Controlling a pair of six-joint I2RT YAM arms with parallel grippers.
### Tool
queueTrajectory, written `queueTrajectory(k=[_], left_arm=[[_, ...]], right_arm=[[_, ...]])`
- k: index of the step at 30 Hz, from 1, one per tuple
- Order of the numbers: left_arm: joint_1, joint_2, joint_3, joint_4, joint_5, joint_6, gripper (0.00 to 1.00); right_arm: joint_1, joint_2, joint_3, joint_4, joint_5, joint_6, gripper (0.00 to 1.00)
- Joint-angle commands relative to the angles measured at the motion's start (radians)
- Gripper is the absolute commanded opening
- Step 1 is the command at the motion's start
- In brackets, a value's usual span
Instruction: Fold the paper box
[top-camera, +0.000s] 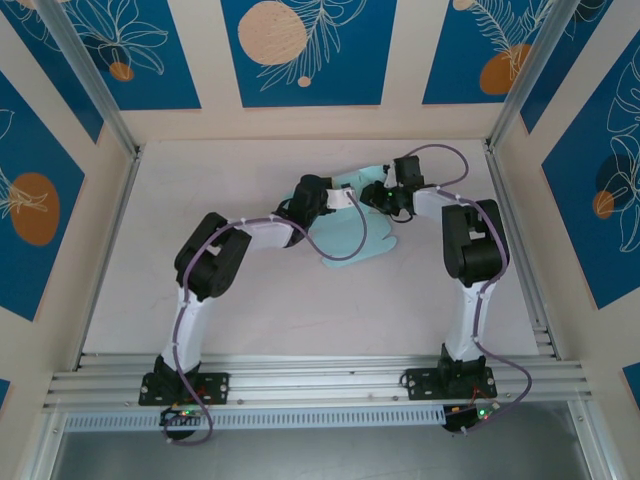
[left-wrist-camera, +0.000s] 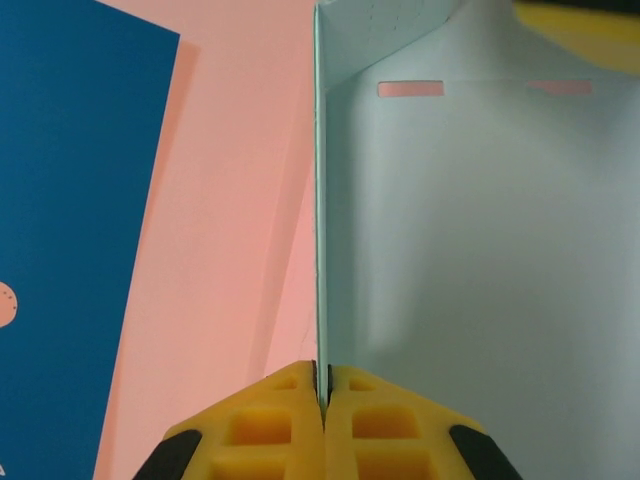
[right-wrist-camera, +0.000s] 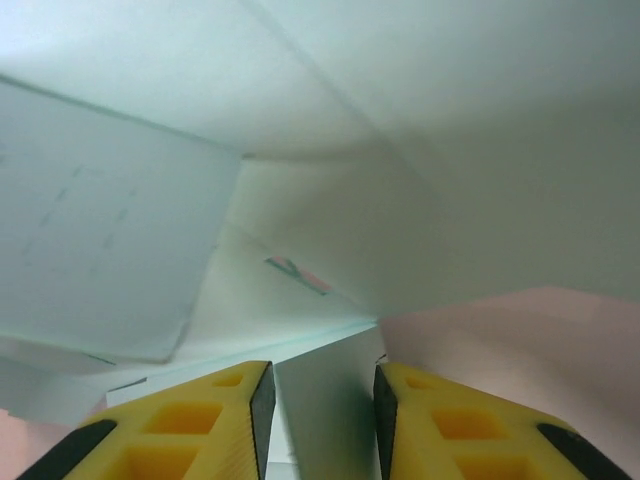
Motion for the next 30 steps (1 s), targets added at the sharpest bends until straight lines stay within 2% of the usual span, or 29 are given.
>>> queueTrajectory(k=[1,8,14,22,30], left_arm=[[-0.019,0.017,0.040,-0.013,0.004,0.000,0.00],[-0.021,0.022,0.048,-0.007,-0.010,0.001,0.00],[-0.027,0.026,0.051,-0.005,-0.013,0.009,0.00],[-0.036,0.026,0.033,0.017,-0.020,0.028,0.00],[-0.035,0.011,-0.012,0.074,-0.004,0.083,0.00]], right_arm=[[0.029,-0.050,0.015,0.007,0.012,-0.034,0.34],[0.039,-0.069,-0.001,0.019,0.014,-0.021,0.37],[0.046,-0.034,-0.044,0.098,-0.048,0.055,0.31],[0.053,-0.003,-0.076,0.141,-0.087,0.116,0.32],[-0.008,-0.159,-0.151,0.090,-0.101,0.080,0.34]])
